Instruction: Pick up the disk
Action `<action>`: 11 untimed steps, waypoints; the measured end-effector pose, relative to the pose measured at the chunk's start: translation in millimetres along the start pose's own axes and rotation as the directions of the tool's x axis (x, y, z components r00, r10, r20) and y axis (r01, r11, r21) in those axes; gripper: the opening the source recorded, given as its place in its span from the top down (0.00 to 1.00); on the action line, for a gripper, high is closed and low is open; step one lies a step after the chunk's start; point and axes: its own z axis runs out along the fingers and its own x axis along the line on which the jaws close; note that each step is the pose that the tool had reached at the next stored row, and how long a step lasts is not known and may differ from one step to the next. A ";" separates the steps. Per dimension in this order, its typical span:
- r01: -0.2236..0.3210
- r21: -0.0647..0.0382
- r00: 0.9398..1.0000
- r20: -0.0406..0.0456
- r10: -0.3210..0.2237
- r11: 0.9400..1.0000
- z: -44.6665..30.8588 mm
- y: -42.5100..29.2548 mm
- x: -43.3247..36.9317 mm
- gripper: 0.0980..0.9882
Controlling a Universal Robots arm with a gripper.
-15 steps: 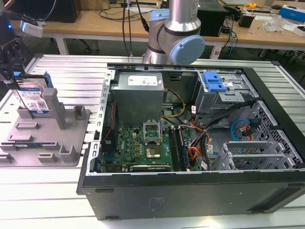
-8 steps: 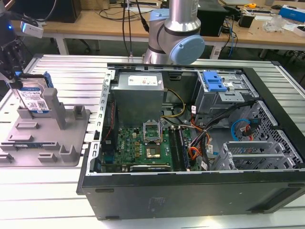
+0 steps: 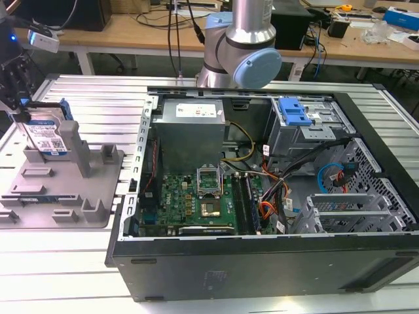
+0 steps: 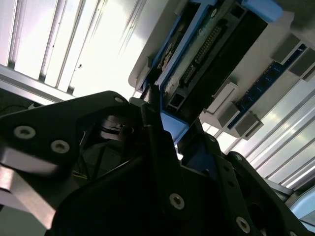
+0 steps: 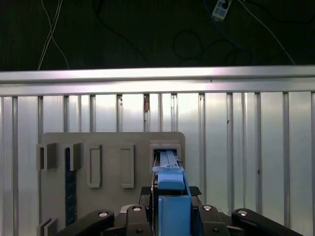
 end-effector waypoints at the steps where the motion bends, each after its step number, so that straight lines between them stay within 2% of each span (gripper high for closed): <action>1: 0.000 0.000 1.000 0.000 0.000 1.000 0.0 0.0 0.0 0.69; 8: 0.000 0.000 1.000 0.000 0.000 1.000 0.2 0.0 0.0 0.70; 11: 0.000 0.000 1.000 0.000 0.000 1.000 -3.3 0.1 0.2 0.70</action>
